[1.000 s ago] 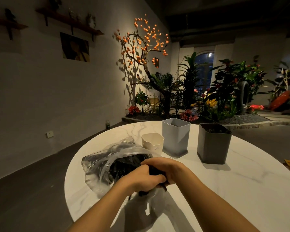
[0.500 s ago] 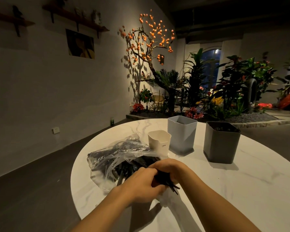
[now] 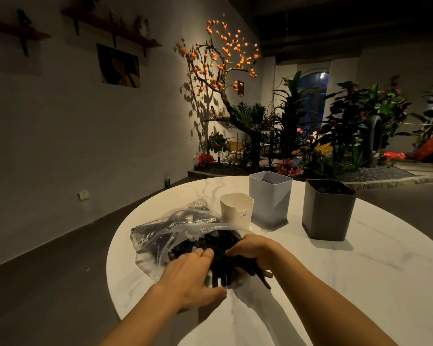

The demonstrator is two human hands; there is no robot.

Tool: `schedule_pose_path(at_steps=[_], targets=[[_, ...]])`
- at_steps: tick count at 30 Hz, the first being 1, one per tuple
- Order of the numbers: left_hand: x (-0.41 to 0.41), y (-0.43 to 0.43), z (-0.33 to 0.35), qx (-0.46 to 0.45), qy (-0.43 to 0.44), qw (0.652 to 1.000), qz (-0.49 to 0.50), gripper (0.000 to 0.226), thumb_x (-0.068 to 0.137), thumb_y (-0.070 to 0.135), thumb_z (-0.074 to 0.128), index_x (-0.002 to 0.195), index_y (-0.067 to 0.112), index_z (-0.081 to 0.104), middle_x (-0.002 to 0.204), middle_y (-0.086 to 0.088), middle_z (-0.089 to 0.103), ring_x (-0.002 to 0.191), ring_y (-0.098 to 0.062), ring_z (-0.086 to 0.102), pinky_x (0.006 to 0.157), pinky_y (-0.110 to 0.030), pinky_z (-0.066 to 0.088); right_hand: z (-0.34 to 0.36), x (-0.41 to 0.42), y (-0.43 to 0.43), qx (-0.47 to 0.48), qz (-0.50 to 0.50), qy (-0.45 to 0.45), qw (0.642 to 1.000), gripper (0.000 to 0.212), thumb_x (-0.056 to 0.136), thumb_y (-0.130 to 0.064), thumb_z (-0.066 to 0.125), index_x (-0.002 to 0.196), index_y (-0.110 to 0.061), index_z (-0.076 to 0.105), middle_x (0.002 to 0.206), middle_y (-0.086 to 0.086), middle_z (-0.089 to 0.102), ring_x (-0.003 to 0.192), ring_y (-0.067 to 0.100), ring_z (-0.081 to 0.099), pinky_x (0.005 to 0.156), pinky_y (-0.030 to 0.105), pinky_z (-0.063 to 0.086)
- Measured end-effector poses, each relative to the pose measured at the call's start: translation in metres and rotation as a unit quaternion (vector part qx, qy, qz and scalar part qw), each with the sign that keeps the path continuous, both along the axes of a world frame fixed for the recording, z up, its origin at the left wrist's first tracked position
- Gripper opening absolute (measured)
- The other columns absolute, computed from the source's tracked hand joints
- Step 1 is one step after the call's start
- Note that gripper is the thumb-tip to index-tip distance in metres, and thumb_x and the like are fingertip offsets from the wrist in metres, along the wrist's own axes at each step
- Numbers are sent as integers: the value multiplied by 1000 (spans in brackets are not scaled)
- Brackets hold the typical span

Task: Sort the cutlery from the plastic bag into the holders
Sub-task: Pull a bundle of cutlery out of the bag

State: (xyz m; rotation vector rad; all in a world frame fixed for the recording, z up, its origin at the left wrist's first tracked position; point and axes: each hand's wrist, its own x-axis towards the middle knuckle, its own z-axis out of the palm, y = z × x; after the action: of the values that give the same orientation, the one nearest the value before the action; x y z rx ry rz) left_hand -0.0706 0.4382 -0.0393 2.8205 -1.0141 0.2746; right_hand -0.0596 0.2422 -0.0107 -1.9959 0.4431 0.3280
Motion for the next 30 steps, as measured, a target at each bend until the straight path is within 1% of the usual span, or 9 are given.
schedule_pose_path(at_steps=[4, 7, 9, 16, 21, 24, 26, 28, 30], targets=[[3, 3, -8, -17, 36, 999, 16, 51, 90, 63, 57, 126, 29, 44, 119, 5, 53, 111, -22, 57, 86, -35, 49, 5, -2, 0, -17, 13, -12, 1000, 21, 95, -20, 68, 113, -10, 62, 99, 10, 67, 83, 20, 66, 66, 29, 56], [9, 3, -10, -51, 69, 996, 13, 36, 93, 55, 60, 117, 32, 47, 114, 7, 53, 104, -19, 57, 87, -36, 50, 12, -5, -3, -27, 35, 5, 999, 19, 98, -20, 62, 110, -6, 63, 83, 10, 63, 65, 16, 60, 57, 25, 50], [13, 2, -10, -68, 80, 994, 25, 32, 94, 52, 61, 115, 31, 48, 113, 7, 53, 102, -19, 57, 86, -37, 51, 17, -7, -5, -31, 47, 20, 998, 16, 100, -22, 59, 104, -7, 63, 75, 10, 61, 60, 15, 56, 60, 26, 46], [13, -14, -6, -93, 72, 988, 104, 31, 90, 51, 65, 109, 30, 52, 112, 7, 51, 101, -22, 57, 79, -34, 48, 27, -13, -12, -58, 56, 36, 996, 21, 102, -27, 55, 103, -6, 61, 72, 9, 59, 56, 14, 50, 54, 24, 43], [8, -27, 0, -40, 68, 987, 139, 39, 95, 53, 57, 122, 24, 54, 129, -1, 51, 117, -27, 56, 91, -39, 51, 31, -21, -21, -52, 63, 53, 995, 19, 103, -27, 55, 108, -9, 60, 69, 7, 57, 52, 11, 50, 52, 22, 43], [7, -29, 3, -35, 85, 985, 147, 39, 98, 53, 52, 120, 22, 55, 134, -4, 50, 117, -29, 56, 91, -38, 51, 34, -26, -26, -44, 70, 60, 995, 19, 103, -26, 54, 111, -10, 59, 69, 6, 56, 51, 10, 49, 52, 21, 43], [6, -31, 8, -54, 101, 983, 140, 31, 95, 50, 56, 108, 22, 58, 125, -1, 54, 108, -25, 59, 85, -37, 53, 36, -29, -29, -48, 77, 59, 994, 21, 103, -26, 53, 115, -9, 59, 70, 7, 56, 53, 11, 49, 53, 22, 42], [6, -32, 15, -79, 135, 978, 139, 26, 89, 46, 62, 95, 20, 62, 104, 1, 63, 91, -22, 64, 75, -36, 56, 38, -33, -32, -44, 79, 61, 994, 21, 103, -26, 54, 116, -10, 59, 73, 7, 56, 57, 12, 48, 55, 22, 41], [7, -33, 23, -88, 173, 971, 138, 25, 85, 39, 64, 82, 14, 68, 81, -1, 68, 74, -22, 67, 61, -33, 50, 40, -38, -34, -43, 84, 64, 994, 21, 103, -25, 54, 115, -10, 59, 74, 8, 56, 59, 12, 48, 55, 23, 41]])
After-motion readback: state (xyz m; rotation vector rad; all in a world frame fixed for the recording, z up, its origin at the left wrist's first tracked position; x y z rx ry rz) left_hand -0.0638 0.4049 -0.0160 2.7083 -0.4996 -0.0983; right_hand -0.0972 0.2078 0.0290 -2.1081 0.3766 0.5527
